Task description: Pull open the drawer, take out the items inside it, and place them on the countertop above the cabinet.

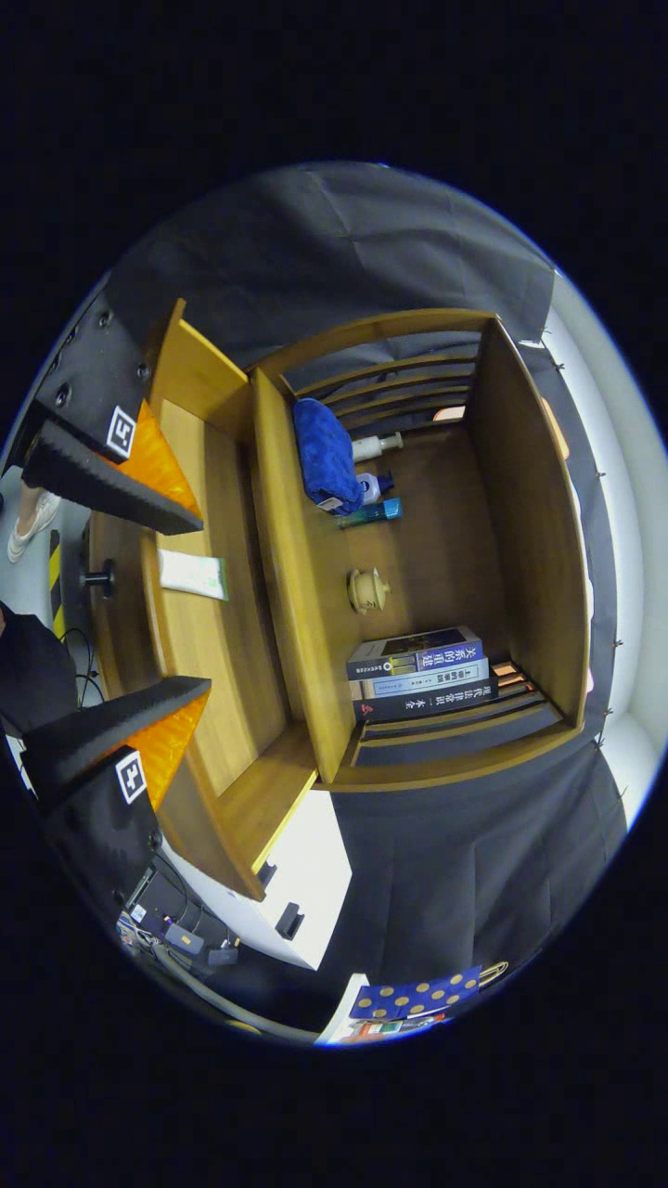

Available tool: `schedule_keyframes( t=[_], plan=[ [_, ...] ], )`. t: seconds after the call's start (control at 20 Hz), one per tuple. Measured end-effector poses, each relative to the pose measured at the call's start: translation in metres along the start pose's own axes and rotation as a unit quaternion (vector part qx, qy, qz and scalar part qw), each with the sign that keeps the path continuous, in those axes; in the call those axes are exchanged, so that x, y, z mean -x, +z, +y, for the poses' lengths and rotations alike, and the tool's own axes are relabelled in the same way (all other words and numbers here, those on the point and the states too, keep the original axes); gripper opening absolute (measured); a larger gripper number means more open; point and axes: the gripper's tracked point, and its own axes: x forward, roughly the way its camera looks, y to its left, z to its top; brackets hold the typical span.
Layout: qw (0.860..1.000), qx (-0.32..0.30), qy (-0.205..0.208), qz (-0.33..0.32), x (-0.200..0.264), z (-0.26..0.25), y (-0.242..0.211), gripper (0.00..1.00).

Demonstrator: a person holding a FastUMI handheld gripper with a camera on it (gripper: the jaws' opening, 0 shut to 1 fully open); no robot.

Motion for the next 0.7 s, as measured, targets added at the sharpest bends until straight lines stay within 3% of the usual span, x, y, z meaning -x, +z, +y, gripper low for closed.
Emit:
schedule_keyframes(
  t=[0.25,0.5,0.7],
  plan=[
    [0.999,0.017,0.022,0.046,-0.043,0.017,0.024,0.99],
    [0.986,0.051,0.026,0.155,-0.095,0.031,-0.003,0.99],
    [0.971,0.091,0.002,0.219,-0.13,0.024,-0.023,0.99]
  ],
)
